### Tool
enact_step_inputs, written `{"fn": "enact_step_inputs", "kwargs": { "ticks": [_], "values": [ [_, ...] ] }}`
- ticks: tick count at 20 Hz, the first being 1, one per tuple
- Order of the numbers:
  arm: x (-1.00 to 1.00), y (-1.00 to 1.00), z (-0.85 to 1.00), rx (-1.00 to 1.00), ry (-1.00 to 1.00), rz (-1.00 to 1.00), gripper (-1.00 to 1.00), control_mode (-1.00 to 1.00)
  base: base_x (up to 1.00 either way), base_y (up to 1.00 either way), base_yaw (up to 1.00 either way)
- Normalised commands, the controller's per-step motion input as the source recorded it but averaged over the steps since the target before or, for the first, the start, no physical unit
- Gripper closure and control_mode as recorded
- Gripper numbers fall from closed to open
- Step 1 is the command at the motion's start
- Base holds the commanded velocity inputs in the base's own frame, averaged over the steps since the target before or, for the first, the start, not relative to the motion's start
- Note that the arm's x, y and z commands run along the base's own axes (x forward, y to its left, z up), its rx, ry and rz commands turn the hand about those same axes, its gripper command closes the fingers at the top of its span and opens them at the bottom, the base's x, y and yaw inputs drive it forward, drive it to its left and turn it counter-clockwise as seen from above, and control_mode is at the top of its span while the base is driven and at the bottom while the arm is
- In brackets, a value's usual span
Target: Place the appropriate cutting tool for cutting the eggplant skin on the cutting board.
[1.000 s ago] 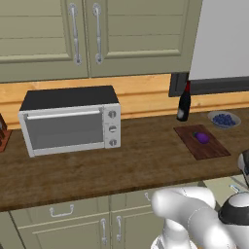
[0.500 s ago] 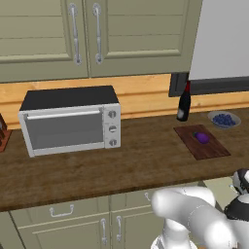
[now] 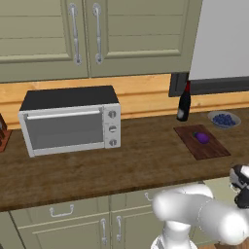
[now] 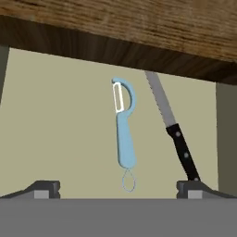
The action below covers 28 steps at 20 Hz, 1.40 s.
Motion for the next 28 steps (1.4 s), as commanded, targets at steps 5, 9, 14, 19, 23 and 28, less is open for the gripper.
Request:
{"fn": "enact_step_inputs", "kwargs": {
  "ticks": [5,9,14,19,23,28],
  "values": [
    [0.23,-0.26,0.12,0.03,0.05,0.01,-1.0,-1.0,0.0,0.0,0.0],
    [-0.05,-0.34,-0.02,0.0,0.0,0.0,-1.0,-1.0,0.0,0.0,0.0],
    [-0.03,-0.02,-0.04,0.0,0.02,0.0,-1.0,-1.0,0.0,0.0,0.0],
    [-0.1,0.03,-0.19,0.0,0.0,0.0,-1.0,-1.0,0.0,0.0,0.0],
    [-0.23,0.13,-0.22,0.0,0.0,0.0,-1.0,-1.0,0.0,0.0,0.0],
    [-0.15,0.1,-0.11,0.0,0.0,0.0,-1.0,-1.0,0.0,0.0,0.0]
  ]
}}
